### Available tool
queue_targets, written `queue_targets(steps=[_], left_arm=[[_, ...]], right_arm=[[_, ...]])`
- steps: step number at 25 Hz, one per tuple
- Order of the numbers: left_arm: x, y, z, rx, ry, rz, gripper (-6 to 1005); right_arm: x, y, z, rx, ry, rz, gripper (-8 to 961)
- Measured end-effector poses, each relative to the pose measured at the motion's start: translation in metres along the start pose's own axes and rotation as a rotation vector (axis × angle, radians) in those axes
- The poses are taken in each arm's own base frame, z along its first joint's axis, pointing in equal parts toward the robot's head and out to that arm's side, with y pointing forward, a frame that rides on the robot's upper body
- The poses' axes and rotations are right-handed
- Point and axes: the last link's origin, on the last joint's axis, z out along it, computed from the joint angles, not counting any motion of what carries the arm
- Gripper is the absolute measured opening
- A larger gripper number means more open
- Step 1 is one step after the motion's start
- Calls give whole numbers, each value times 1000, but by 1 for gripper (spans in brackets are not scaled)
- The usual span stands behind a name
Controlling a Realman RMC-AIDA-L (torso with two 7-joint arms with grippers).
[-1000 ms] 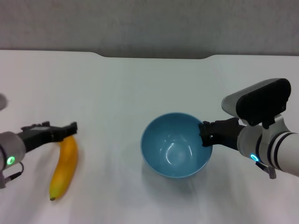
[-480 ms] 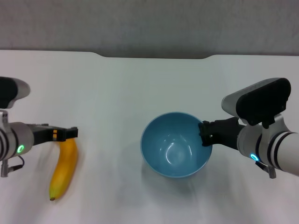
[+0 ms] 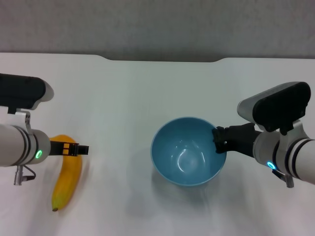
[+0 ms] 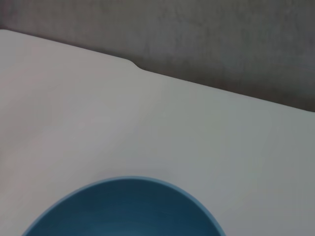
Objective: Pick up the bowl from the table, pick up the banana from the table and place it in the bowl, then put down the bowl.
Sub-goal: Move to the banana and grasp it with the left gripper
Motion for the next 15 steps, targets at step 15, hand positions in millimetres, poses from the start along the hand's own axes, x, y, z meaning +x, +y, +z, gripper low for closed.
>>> queue_targets(steps=[15], left_arm=[[-5, -12, 17, 17, 58, -110, 889]], right_arm=[[-3, 4, -4, -5, -31, -8, 40]])
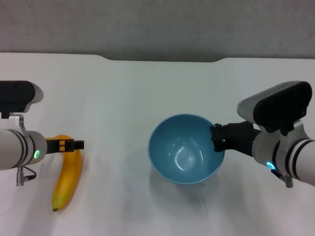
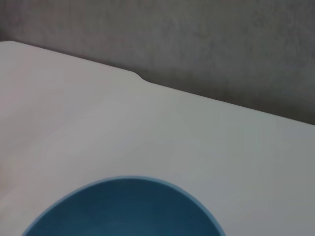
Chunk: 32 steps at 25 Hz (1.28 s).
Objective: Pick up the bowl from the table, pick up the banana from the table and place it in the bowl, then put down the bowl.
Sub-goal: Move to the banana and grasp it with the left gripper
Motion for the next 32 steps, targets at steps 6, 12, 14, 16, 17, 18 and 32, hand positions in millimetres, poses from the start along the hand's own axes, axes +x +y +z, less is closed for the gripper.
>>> queue_targets(steps=[6, 12, 14, 16, 17, 18, 32], left_arm=[[-6, -3, 3, 10, -21, -18, 892], [-9, 4, 4, -14, -36, -31, 892], [-10, 7, 4, -30, -40, -39, 892], [-9, 9, 3, -37, -37, -39, 893], [-9, 9, 3, -38, -35, -39, 893], [-9, 10, 3, -38, -35, -39, 893], [-15, 5, 10, -20, -59, -34, 893]], right_arm=[[1, 0, -3, 2, -10, 5, 41], [1, -1, -3, 5, -11, 6, 41], [1, -1, -3, 5, -11, 6, 41], [1, -1, -3, 5, -11, 3, 41], [1, -1, -3, 5, -11, 1, 41], [1, -1, -3, 5, -11, -1, 42], [-1, 1, -4, 0, -15, -5, 42]])
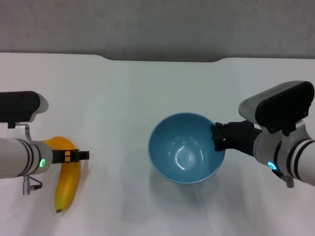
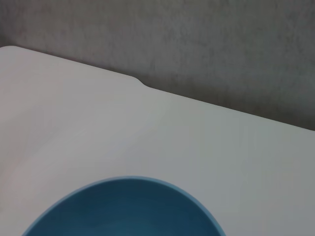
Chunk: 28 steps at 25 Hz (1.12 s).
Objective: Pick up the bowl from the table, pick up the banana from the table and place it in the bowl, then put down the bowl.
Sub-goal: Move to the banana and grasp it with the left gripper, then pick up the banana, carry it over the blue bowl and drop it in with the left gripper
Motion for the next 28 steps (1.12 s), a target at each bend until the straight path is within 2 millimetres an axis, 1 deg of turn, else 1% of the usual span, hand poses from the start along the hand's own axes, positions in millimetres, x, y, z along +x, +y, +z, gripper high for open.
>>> queue_targets(steps=[5, 16, 19, 22, 25, 26, 28], left_arm=[[0, 0, 1, 5, -5, 23, 887], [0, 0, 3, 5, -16, 39, 704], [2, 2, 1, -1, -5, 44, 520], [7, 6, -8, -25, 33, 54, 524], [13, 13, -23, -83, 106, 63, 528], [15, 19, -31, -132, 149, 65, 530], [16, 22, -35, -160, 169, 65, 533]], right_arm=[[0, 0, 0, 0, 0, 0, 43], [0, 1, 0, -1, -2, -1, 43], [0, 1, 0, -1, -2, -1, 44], [0, 0, 0, -1, -1, 0, 44], [1, 0, 0, -1, 2, 2, 44], [2, 1, 0, -2, 3, 4, 44], [4, 0, 0, -3, 8, 8, 44]])
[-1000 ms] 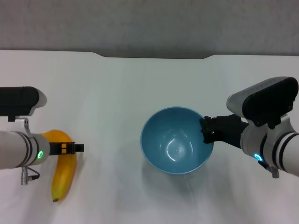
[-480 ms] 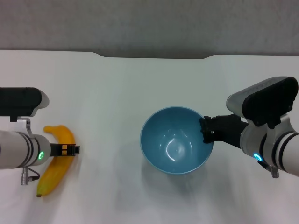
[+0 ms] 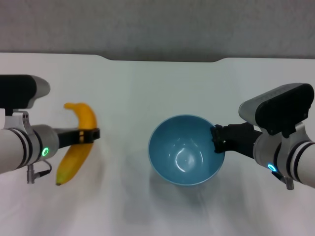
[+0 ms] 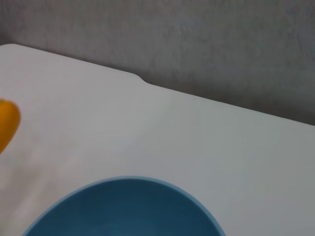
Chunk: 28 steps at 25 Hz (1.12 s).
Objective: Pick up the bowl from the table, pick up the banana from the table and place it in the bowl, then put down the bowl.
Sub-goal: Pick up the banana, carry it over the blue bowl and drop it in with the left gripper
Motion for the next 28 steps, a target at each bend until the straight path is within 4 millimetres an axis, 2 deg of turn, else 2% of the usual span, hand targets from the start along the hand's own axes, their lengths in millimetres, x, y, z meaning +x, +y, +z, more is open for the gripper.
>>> queue_targets(steps=[7, 14, 22, 28], left_arm=[[11, 21, -18, -184, 97, -11, 543], [32, 45, -41, -376, 233, -19, 553], [35, 71, -53, -579, 334, -39, 564], [28, 76, -50, -635, 371, -35, 572]], right_arm=[[4, -1, 1, 2, 7, 10, 45], [3, 7, 3, -25, 4, 28, 45], [0, 14, 4, -51, -17, 38, 46], [-4, 24, 6, -78, -26, 27, 46]])
